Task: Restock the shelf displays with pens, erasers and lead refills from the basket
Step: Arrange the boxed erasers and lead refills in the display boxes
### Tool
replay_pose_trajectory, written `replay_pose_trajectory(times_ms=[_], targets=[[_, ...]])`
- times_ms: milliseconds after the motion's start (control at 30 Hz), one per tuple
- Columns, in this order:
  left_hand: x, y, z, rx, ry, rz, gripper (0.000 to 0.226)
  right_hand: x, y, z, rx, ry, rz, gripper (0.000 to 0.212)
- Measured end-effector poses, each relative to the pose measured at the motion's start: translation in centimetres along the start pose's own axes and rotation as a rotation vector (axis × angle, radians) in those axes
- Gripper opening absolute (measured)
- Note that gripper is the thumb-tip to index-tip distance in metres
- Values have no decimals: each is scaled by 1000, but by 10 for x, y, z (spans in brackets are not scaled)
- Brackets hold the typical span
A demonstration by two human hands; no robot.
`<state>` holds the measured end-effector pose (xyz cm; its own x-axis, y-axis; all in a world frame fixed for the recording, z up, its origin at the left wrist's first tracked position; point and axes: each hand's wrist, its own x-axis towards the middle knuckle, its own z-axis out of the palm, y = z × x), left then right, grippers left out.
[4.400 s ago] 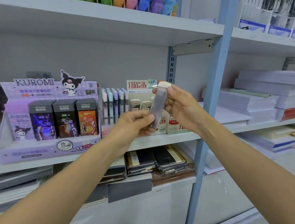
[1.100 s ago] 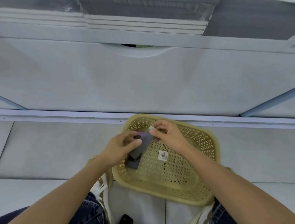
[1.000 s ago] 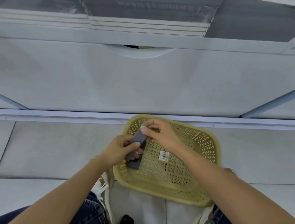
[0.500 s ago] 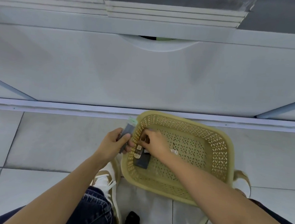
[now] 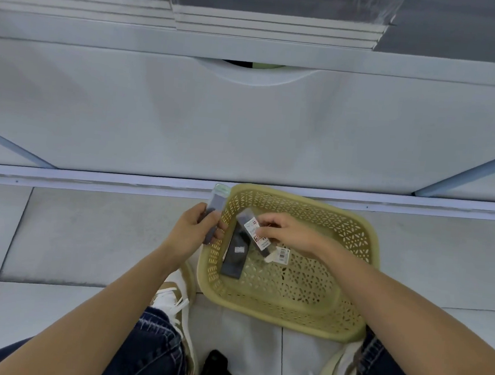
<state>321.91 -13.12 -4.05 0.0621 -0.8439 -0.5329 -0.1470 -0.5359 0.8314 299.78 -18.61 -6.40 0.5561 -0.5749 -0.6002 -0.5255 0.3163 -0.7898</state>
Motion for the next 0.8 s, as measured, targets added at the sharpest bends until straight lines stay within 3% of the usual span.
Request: replay_pose_trajectory(times_ms=[100, 200, 333, 433, 533, 800], targets=[[-4, 6, 11, 48, -83, -3, 26, -7, -11, -4, -217, -90, -22, 36], [-7, 5, 16, 82, -93, 45, 20, -7, -20, -2, -279, -106, -87, 26], [-7, 6, 12, 0, -28, 24, 20, -8, -10, -8, -81, -81, -10, 28], [-9, 9, 10, 12, -60, -4, 17, -11, 5, -16, 111, 64, -32, 19], [-9, 11, 12, -57, -57, -78, 39, -13, 13, -28, 311, 187, -59, 16], [-9, 10, 14, -5, -86, -65, 20, -12, 4, -35, 359, 72, -49, 11]])
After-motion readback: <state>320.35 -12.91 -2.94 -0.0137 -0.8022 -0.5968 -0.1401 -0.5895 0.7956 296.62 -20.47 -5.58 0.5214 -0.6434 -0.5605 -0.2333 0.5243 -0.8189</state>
